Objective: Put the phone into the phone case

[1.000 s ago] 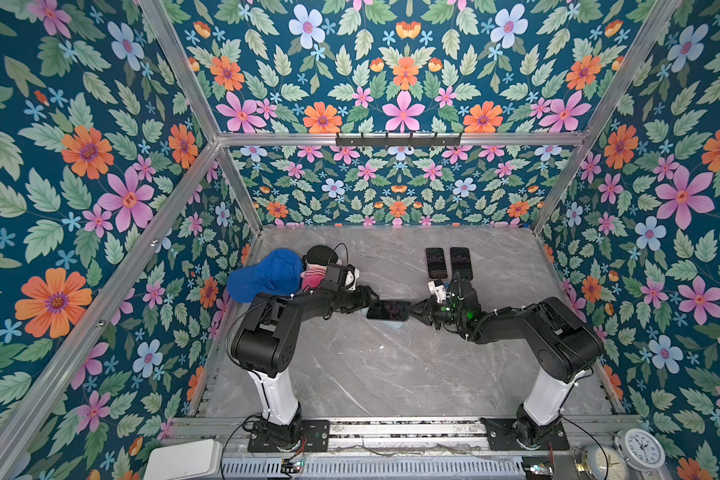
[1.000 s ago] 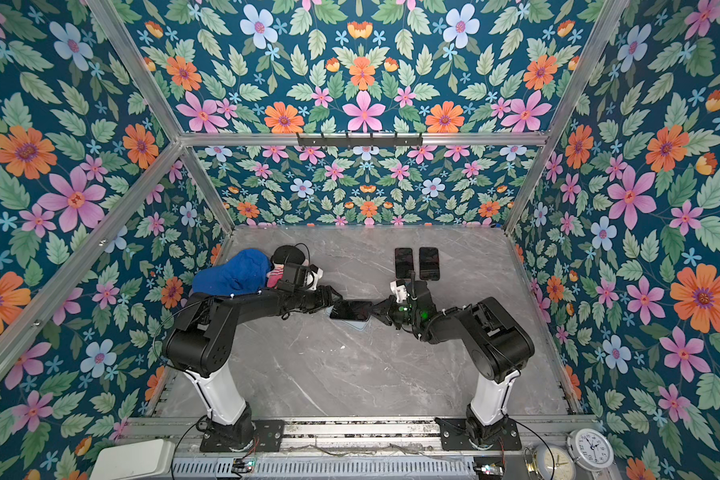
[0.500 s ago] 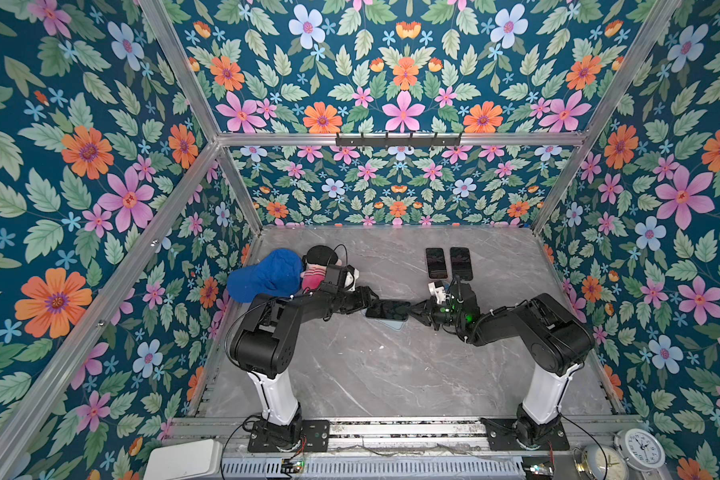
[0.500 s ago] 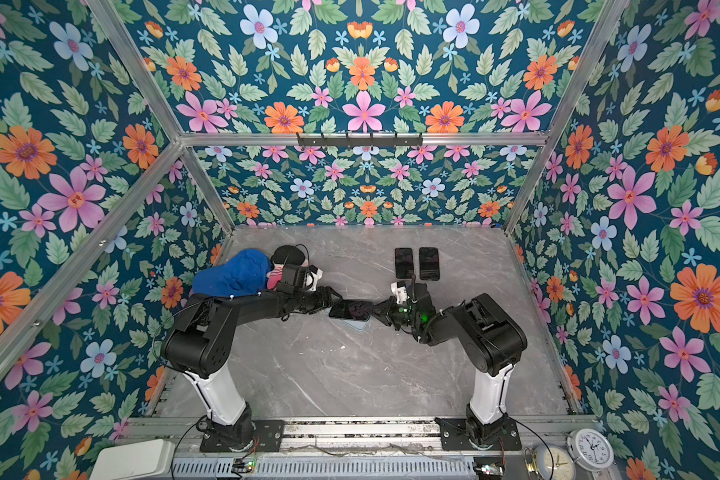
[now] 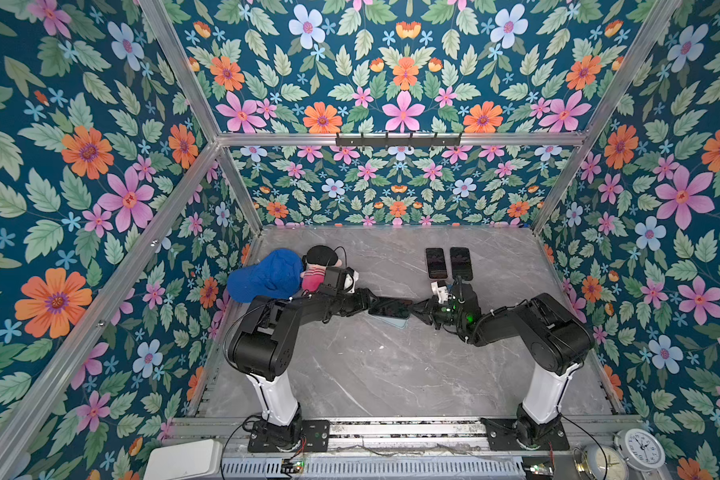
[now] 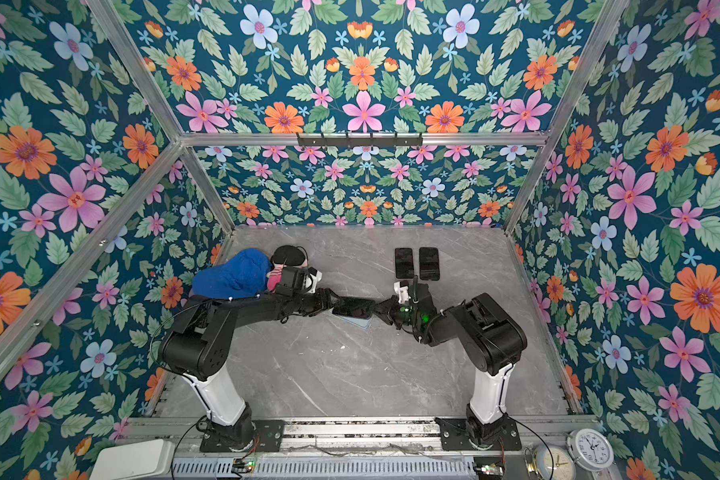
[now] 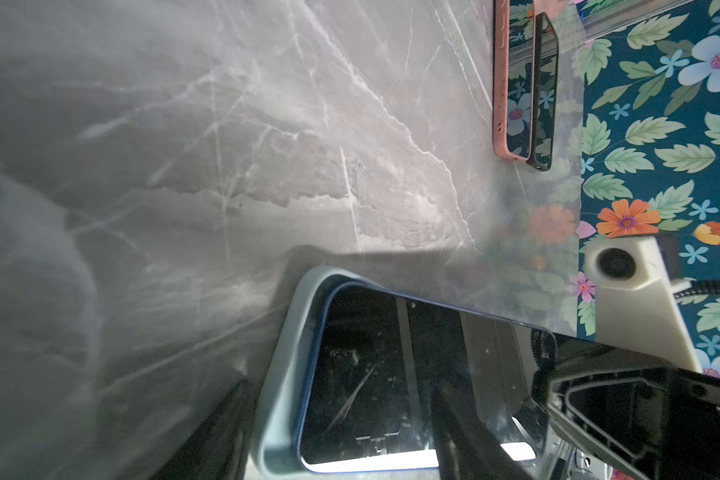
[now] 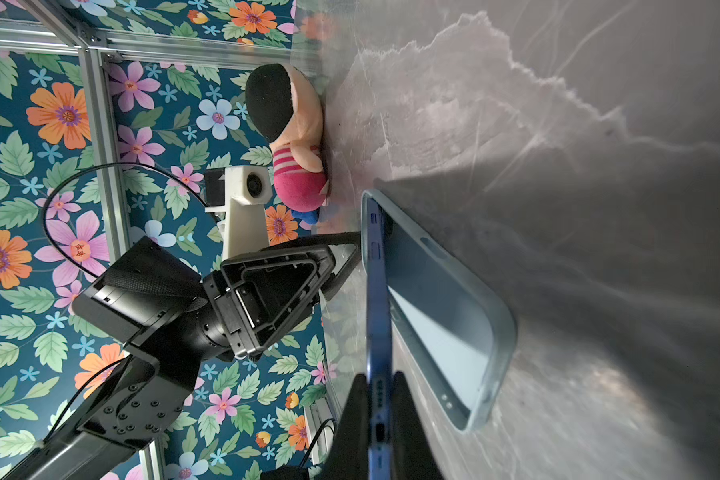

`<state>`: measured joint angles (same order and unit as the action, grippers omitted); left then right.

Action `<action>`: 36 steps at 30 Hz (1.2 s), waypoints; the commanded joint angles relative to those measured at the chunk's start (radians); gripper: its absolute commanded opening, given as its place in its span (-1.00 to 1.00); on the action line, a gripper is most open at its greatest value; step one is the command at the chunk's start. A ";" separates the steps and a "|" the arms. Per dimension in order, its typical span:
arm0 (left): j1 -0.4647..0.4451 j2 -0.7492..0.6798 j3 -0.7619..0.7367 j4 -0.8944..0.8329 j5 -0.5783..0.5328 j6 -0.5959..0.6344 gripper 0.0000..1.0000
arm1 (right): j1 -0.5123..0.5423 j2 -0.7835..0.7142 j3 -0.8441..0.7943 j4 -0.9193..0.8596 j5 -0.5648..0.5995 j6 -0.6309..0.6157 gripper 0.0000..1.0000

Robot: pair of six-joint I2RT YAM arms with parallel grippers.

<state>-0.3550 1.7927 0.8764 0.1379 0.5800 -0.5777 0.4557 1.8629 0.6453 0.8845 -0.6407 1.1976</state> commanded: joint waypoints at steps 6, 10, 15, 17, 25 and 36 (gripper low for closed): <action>-0.001 -0.001 -0.011 -0.037 0.007 -0.016 0.39 | 0.015 0.035 0.008 0.059 0.009 0.039 -1.00; -0.001 -0.001 -0.010 -0.037 0.009 -0.017 0.39 | 0.015 0.041 0.007 0.055 0.003 0.038 -1.00; -0.002 -0.003 -0.014 -0.028 0.014 -0.022 0.38 | 0.017 0.047 0.010 0.040 0.003 0.037 -1.00; -0.004 -0.006 -0.017 -0.025 0.016 -0.024 0.39 | 0.016 0.054 0.017 0.027 0.000 0.037 -1.00; -0.012 -0.007 -0.020 -0.020 0.017 -0.029 0.39 | 0.019 0.083 0.033 0.024 -0.010 0.039 -1.00; -0.015 -0.016 -0.021 -0.020 0.017 -0.031 0.39 | 0.020 0.070 0.036 -0.049 -0.004 0.014 -0.86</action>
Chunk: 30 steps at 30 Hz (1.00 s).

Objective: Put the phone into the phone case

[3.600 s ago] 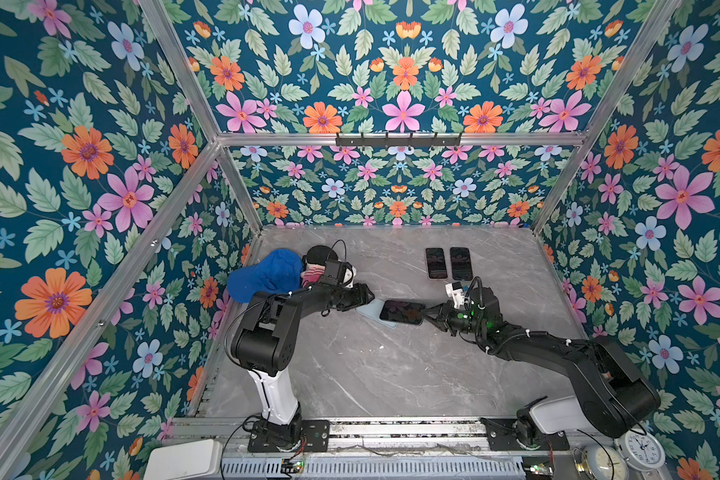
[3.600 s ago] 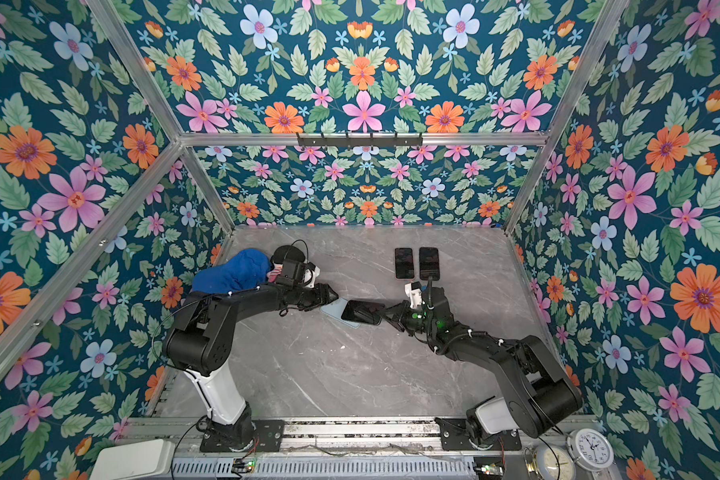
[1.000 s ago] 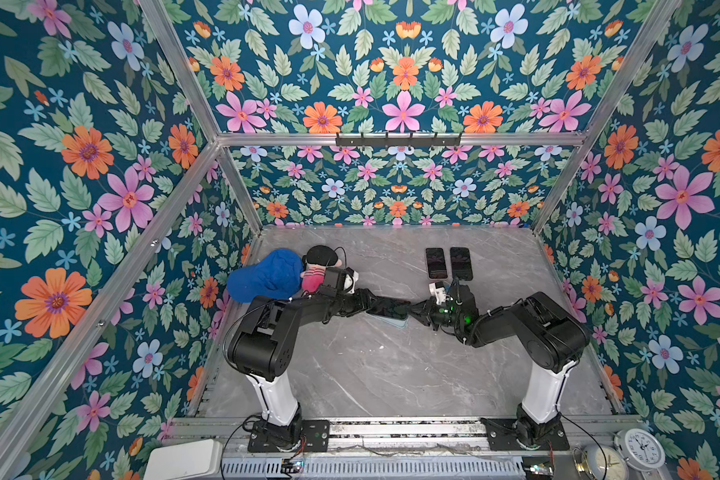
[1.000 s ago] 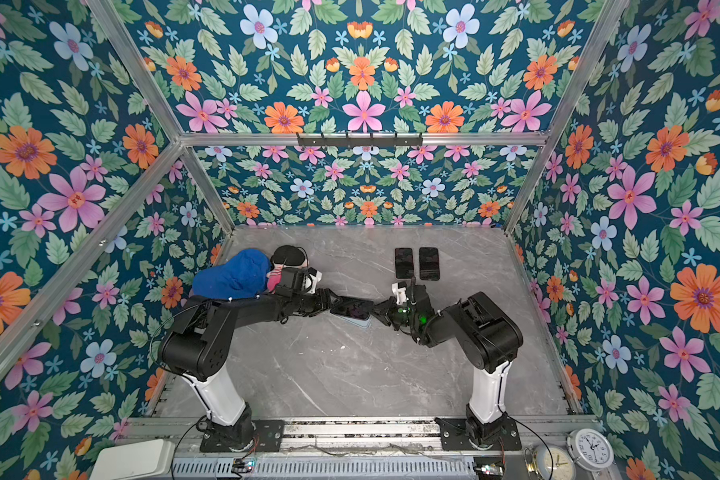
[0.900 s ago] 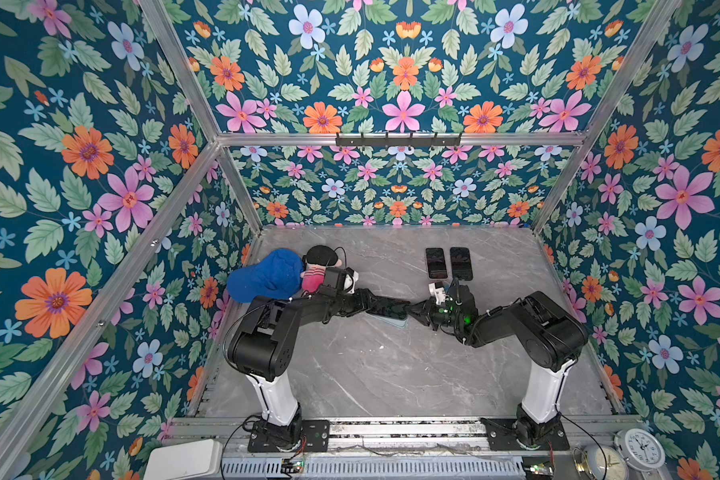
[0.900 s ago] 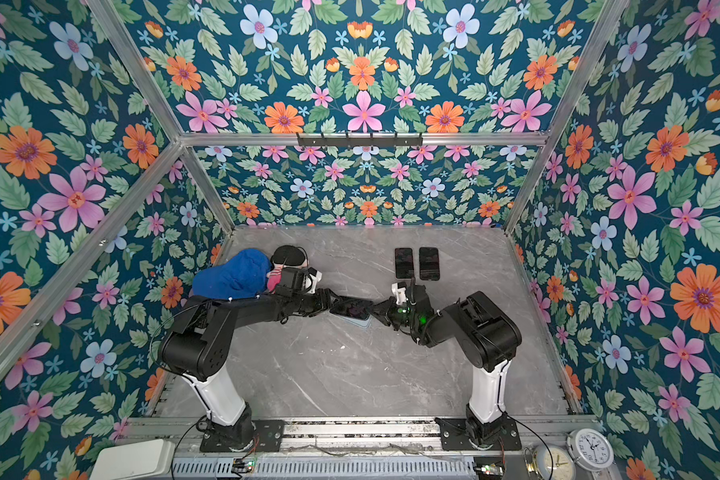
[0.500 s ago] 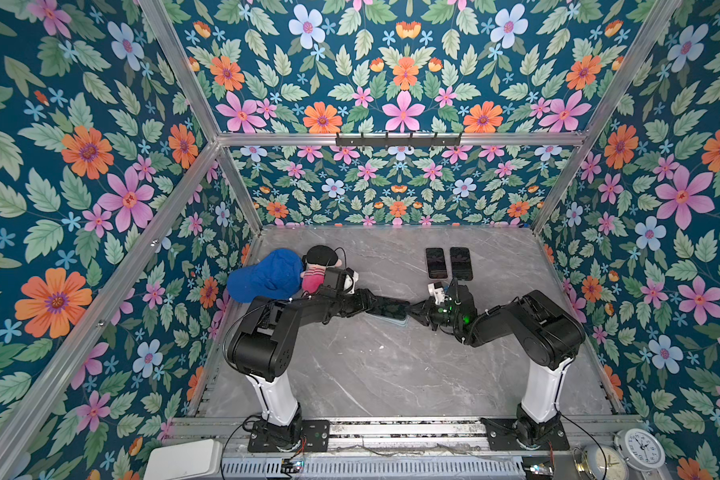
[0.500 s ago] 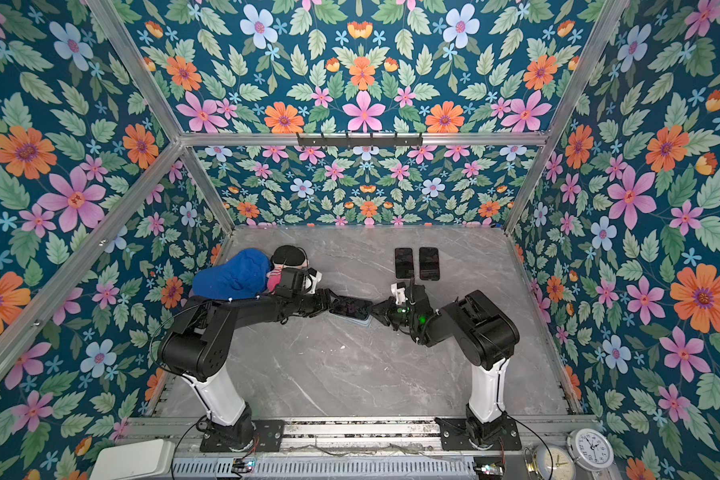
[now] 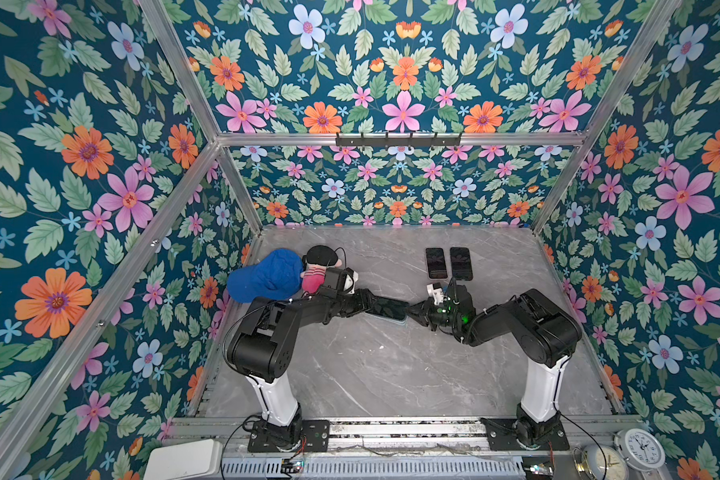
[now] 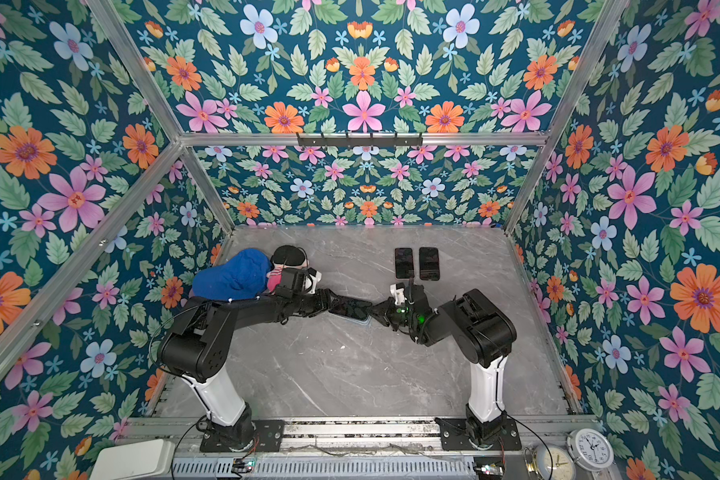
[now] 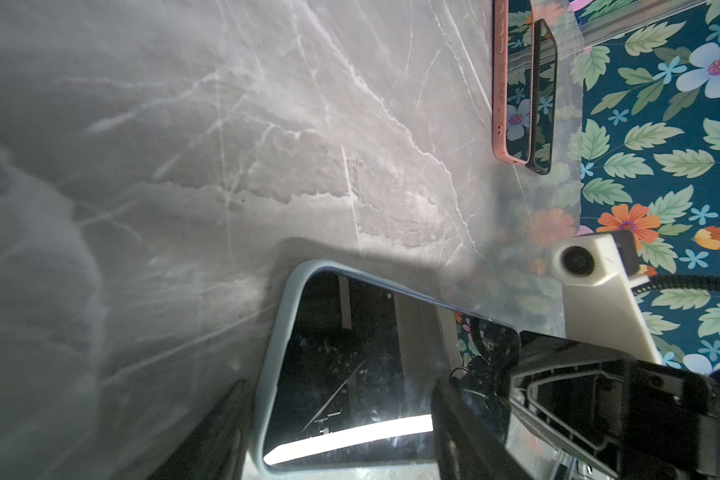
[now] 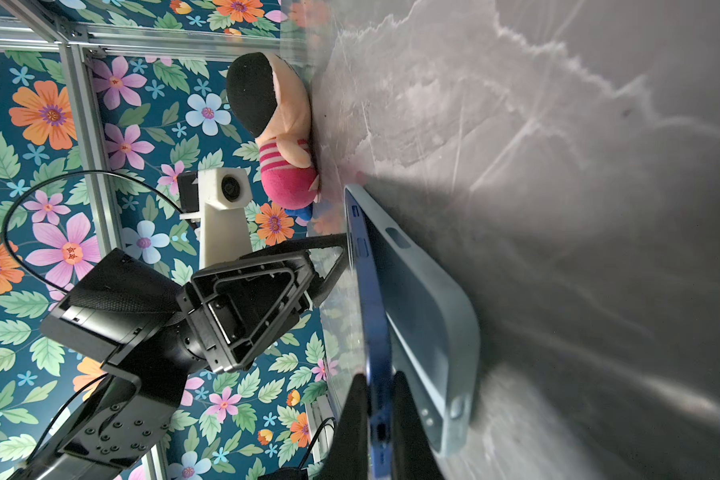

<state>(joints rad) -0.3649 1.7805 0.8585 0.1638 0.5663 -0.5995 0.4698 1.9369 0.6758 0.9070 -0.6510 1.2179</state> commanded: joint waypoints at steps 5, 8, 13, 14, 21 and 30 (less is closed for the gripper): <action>-0.005 -0.009 -0.005 -0.047 0.029 -0.008 0.39 | 0.007 -0.010 0.010 -0.111 0.012 -0.017 -0.77; -0.005 -0.010 -0.006 -0.047 0.030 -0.006 0.39 | 0.006 -0.011 0.012 -0.126 0.012 -0.018 -0.71; -0.004 -0.010 -0.007 -0.047 0.029 -0.005 0.39 | 0.006 -0.029 0.024 -0.173 0.008 -0.026 -0.52; -0.005 -0.010 -0.008 -0.049 0.030 -0.003 0.38 | 0.007 -0.036 0.027 -0.188 0.011 -0.030 -0.49; -0.004 -0.018 -0.013 -0.064 0.022 0.010 0.39 | 0.007 -0.108 0.040 -0.359 0.048 -0.080 -0.28; -0.003 -0.028 -0.020 -0.072 0.018 0.018 0.39 | 0.010 -0.192 0.081 -0.640 0.117 -0.174 -0.23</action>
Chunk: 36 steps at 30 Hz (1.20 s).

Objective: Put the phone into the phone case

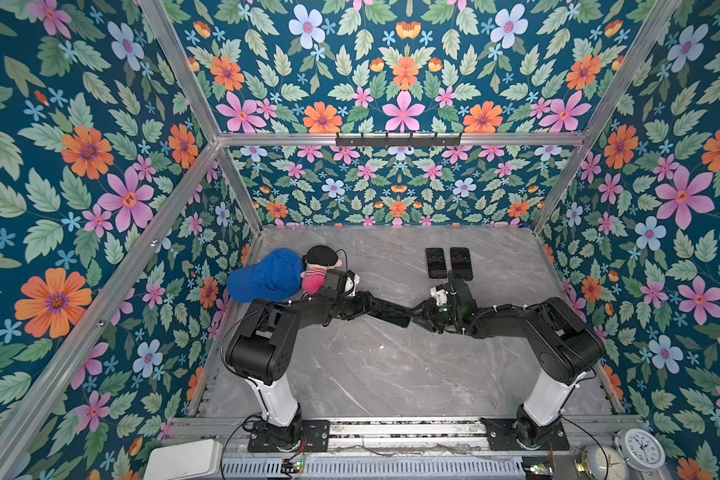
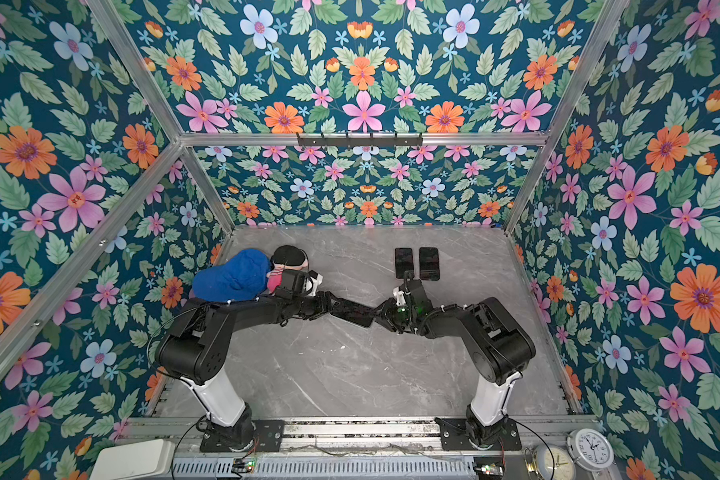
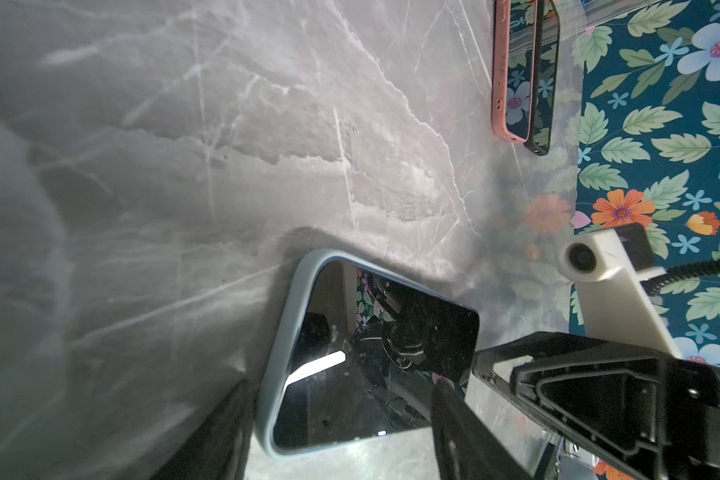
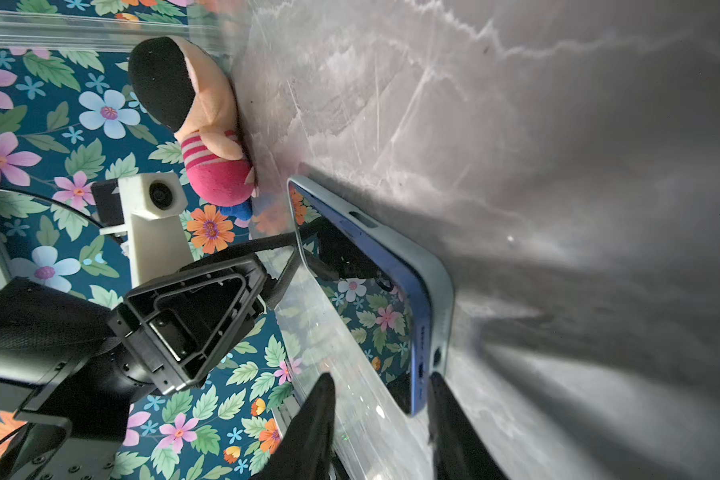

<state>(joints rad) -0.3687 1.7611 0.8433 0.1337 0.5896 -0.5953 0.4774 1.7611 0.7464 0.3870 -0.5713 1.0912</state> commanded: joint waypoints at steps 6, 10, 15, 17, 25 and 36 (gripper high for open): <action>0.001 -0.063 -0.065 -0.069 -0.037 0.014 0.40 | 0.003 -0.036 0.119 -0.328 0.128 -0.272 -0.09; -0.004 -0.090 -0.110 -0.054 -0.020 -0.010 0.42 | 0.002 0.019 0.220 -0.405 0.158 -0.416 0.03; -0.041 -0.100 -0.124 -0.031 -0.011 -0.039 0.43 | 0.001 0.106 0.329 -0.440 0.131 -0.516 0.16; -0.054 -0.090 -0.124 -0.022 -0.010 -0.044 0.42 | 0.003 0.143 0.372 -0.461 0.110 -0.545 0.18; -0.068 -0.035 -0.084 -0.005 -0.002 -0.046 0.37 | 0.009 0.206 0.408 -0.487 0.044 -0.577 0.15; -0.116 0.038 -0.018 0.006 0.011 -0.053 0.08 | 0.046 0.139 0.341 -0.472 0.018 -0.559 -0.10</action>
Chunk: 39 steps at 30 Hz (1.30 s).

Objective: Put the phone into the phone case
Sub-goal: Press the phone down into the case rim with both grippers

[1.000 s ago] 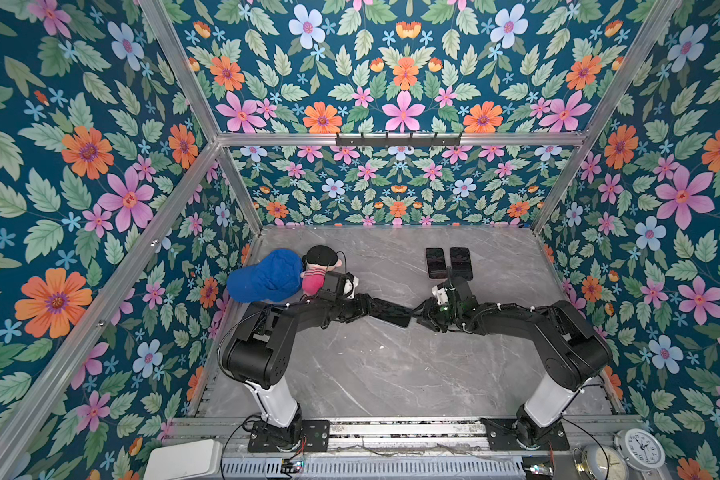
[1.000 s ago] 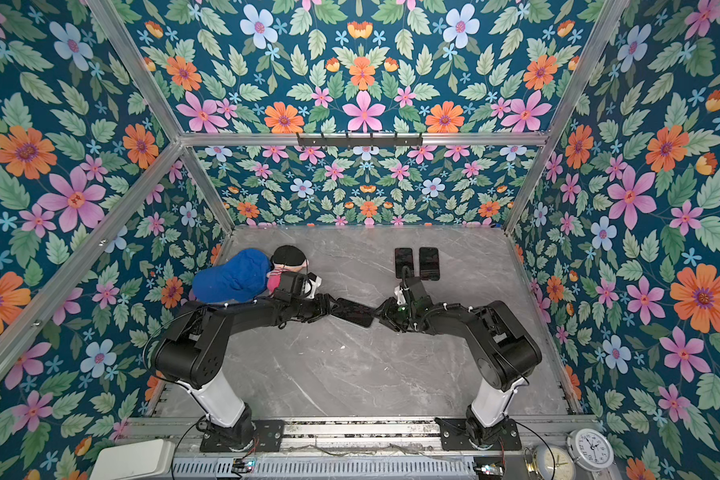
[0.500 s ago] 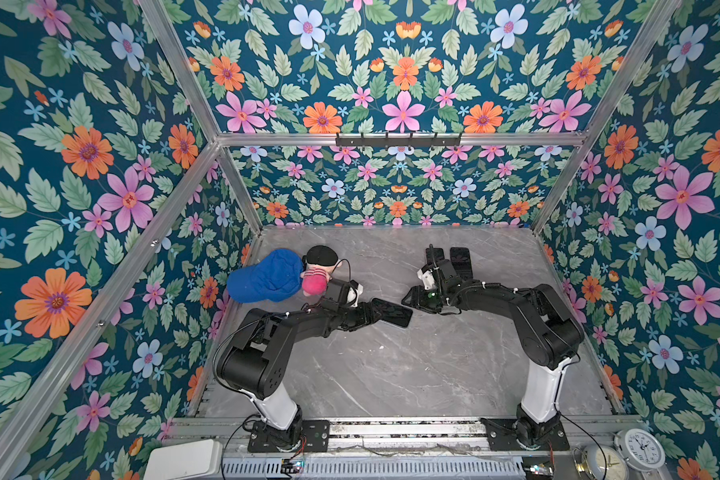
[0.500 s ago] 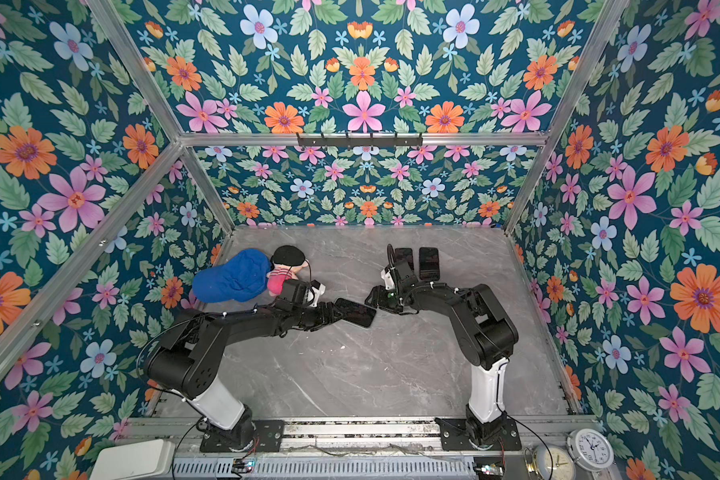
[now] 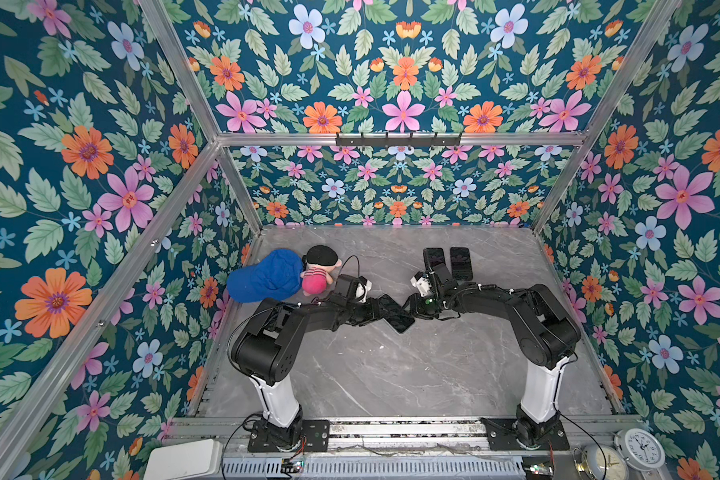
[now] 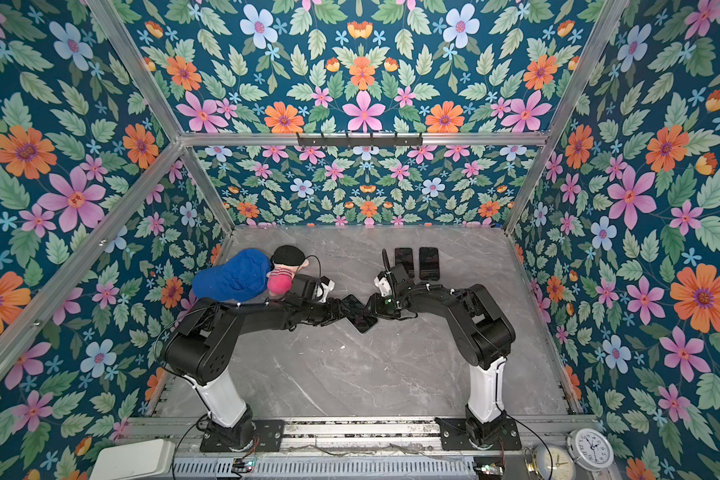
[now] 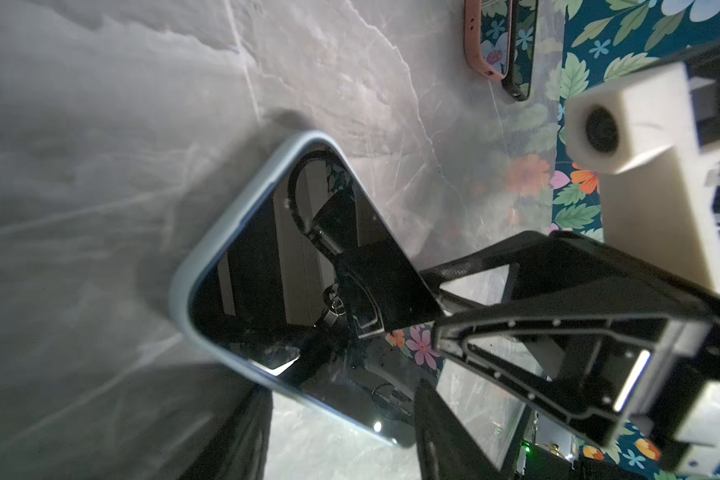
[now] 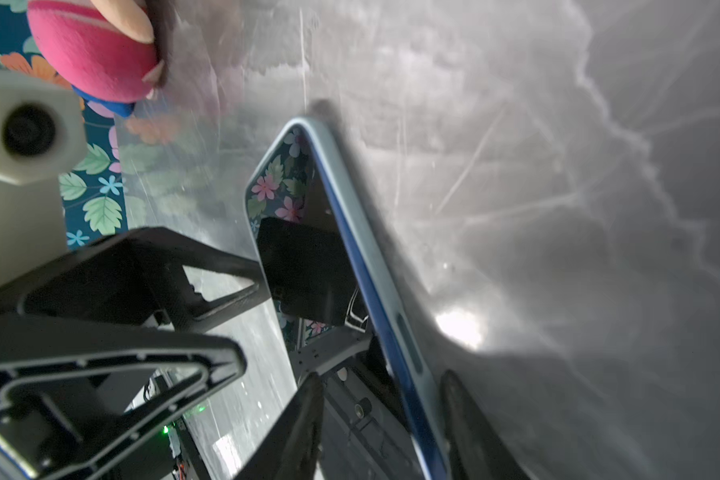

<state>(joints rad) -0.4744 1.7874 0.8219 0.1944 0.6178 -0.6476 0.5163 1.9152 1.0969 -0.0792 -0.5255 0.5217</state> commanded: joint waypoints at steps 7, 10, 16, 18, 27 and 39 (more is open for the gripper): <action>-0.039 0.012 0.011 -0.052 -0.021 -0.014 -0.11 | 0.022 -0.055 -0.056 0.005 -0.035 0.042 -0.16; -0.050 0.013 0.010 -0.047 -0.022 -0.018 -0.17 | 0.030 -0.074 -0.082 0.004 -0.020 0.070 -0.17; -0.063 0.018 0.014 -0.049 -0.022 -0.021 -0.21 | 0.044 -0.097 -0.135 0.013 0.001 0.140 -0.21; -0.064 0.015 0.012 -0.059 -0.026 -0.019 -0.21 | 0.045 -0.108 -0.146 0.007 0.013 0.147 -0.21; -0.077 -0.113 -0.065 -0.207 -0.045 -0.035 -0.13 | 0.061 -0.230 -0.169 -0.177 0.128 0.164 -0.16; -0.162 -0.192 -0.093 -0.249 -0.042 -0.121 -0.26 | 0.113 -0.278 -0.206 -0.118 0.120 0.204 -0.16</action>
<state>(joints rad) -0.6300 1.5932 0.7242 -0.0391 0.5777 -0.7567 0.6289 1.6306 0.8925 -0.2188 -0.4088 0.7071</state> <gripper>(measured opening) 0.372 0.423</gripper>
